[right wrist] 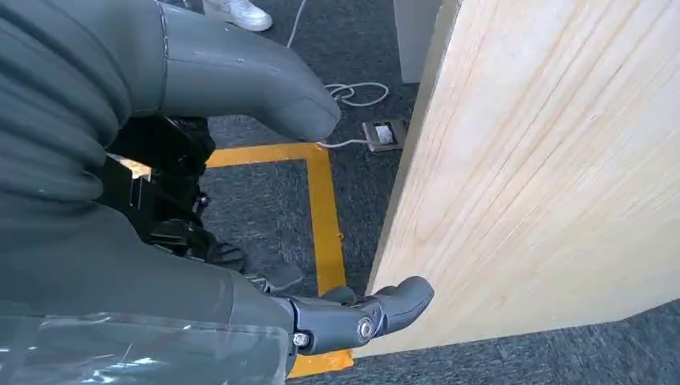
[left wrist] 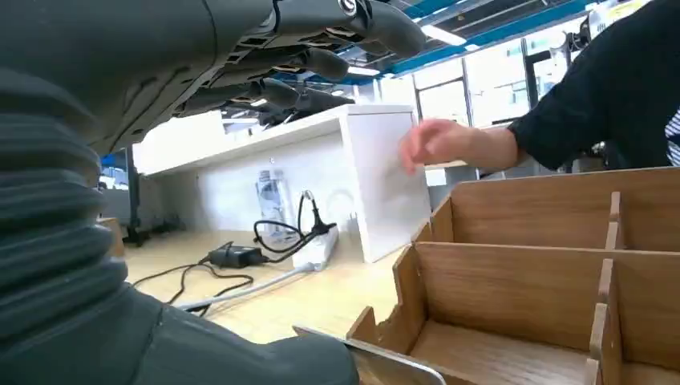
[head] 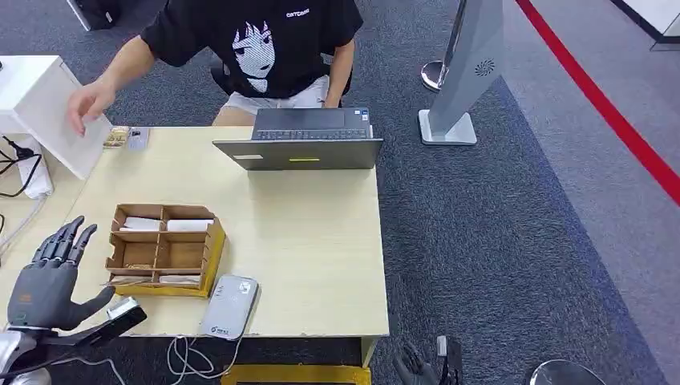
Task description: Pass the card to the sensor for recognition and then transmit it.
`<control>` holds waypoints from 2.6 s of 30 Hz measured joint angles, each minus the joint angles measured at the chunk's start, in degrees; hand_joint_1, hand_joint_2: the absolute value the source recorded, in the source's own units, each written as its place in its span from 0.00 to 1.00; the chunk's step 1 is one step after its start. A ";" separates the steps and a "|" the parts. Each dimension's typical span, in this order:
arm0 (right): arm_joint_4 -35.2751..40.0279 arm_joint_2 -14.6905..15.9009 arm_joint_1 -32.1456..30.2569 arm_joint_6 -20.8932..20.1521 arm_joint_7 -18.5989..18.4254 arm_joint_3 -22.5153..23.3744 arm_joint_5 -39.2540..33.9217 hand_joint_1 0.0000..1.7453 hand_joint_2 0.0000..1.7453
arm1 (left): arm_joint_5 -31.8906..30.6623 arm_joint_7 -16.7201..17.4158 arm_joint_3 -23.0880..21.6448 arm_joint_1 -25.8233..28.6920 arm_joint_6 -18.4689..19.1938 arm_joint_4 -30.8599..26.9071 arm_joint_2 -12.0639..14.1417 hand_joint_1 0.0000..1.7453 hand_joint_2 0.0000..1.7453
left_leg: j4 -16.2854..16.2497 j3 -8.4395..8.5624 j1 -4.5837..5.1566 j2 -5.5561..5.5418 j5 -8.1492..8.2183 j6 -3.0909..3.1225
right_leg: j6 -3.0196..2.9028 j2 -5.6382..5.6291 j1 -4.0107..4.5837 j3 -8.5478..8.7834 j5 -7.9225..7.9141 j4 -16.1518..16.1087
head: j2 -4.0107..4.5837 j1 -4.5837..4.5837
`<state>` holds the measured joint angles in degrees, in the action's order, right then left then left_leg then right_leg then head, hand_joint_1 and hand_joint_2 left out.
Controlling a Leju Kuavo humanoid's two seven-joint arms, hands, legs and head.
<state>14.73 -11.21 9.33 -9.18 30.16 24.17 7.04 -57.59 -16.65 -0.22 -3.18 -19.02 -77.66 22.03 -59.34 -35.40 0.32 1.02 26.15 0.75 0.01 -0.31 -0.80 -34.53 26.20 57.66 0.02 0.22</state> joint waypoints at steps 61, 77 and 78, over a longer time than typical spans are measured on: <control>0.00 -0.07 0.01 -0.44 -0.18 -0.85 -0.37 0.00 1.00 | -0.79 1.70 -0.42 -0.96 7.08 3.45 0.15 1.00 1.00 | 0.00 0.00 0.00 0.01 0.00 0.00 | 0.00 -0.01 0.00 -0.03 0.00 0.00 | 0.00 -0.02; 0.00 -0.07 0.03 -0.44 -0.18 -0.90 -0.68 0.00 1.00 | -0.44 0.92 -0.42 -1.01 6.01 4.02 0.28 1.00 1.00 | 0.00 0.00 0.00 0.01 0.00 0.00 | 0.00 -0.01 0.00 -0.03 0.00 0.00 | 0.00 -0.02; 0.00 -0.07 0.03 -0.44 -0.17 -0.90 -0.70 0.00 1.00 | -0.31 0.65 -0.42 -1.01 5.35 3.96 0.28 1.00 1.00 | 0.00 0.00 0.00 0.01 0.00 0.00 | 0.00 -0.01 0.00 -0.03 0.00 0.00 | 0.00 -0.02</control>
<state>14.73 -11.28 9.36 -9.62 29.99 23.28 6.34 -57.90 -16.00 -0.63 -4.19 -13.66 -73.70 22.32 -59.34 -35.40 0.32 1.03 26.15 0.75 0.01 -0.33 -0.80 -34.56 26.20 57.66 0.02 0.20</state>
